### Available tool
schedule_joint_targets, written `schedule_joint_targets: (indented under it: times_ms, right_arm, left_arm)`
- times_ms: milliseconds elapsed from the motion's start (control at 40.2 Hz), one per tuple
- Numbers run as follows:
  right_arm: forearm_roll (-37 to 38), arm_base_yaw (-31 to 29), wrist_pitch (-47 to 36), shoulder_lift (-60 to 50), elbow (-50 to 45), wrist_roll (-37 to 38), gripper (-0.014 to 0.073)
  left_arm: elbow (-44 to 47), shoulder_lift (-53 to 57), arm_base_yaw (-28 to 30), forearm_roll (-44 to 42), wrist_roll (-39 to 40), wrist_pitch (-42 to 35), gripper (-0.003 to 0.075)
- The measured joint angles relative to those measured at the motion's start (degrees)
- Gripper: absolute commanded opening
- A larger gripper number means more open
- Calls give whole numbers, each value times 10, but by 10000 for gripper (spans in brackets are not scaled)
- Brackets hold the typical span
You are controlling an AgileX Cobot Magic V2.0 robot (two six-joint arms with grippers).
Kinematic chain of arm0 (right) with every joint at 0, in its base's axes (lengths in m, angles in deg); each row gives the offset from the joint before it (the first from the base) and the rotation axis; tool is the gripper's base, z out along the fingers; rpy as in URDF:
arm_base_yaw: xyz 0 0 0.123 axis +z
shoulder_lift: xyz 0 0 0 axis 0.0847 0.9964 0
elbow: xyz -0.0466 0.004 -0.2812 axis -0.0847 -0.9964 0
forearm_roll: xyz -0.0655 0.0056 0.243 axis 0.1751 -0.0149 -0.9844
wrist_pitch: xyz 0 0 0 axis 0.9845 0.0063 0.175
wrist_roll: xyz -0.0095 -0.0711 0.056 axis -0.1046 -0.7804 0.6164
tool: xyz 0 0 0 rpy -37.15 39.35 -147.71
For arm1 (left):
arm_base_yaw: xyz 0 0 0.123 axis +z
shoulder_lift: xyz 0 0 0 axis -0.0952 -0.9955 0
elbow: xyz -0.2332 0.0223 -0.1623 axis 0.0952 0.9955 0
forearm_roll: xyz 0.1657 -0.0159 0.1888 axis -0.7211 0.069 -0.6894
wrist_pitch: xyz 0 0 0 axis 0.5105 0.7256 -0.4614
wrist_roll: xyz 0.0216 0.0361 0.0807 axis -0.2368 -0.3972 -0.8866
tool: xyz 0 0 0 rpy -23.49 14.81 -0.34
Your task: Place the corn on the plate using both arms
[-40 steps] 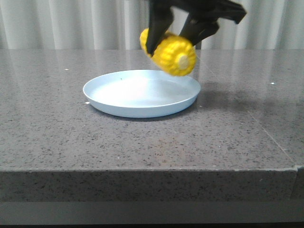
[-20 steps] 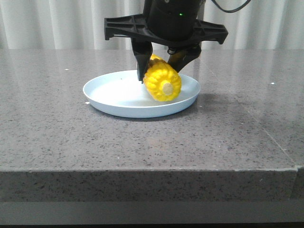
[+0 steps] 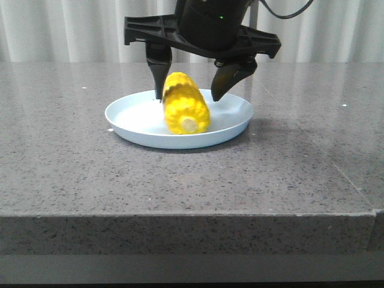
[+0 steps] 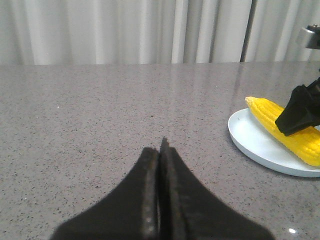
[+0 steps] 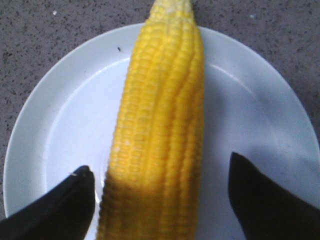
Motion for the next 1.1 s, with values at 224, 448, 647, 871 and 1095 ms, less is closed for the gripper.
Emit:
schedule_joint_targets:
  times_ms: [224, 448, 647, 871, 1095]
  right_arm:
    - [0, 0, -3, -6, 8, 0, 639]
    - [15, 0, 34, -50, 57, 1, 335]
    - [57, -1, 55, -72, 73, 1, 48]
    - [77, -24, 89, -96, 73, 1, -63]
    - [78, -124, 144, -147, 51, -13, -63]
  left_arm:
    - [0, 0, 0, 0, 0, 0, -20]
    - [0, 0, 0, 0, 0, 0, -20]
    - [0, 0, 0, 0, 0, 0, -20]
    - [0, 0, 0, 0, 0, 0, -20]
    - [0, 0, 0, 0, 0, 0, -20]
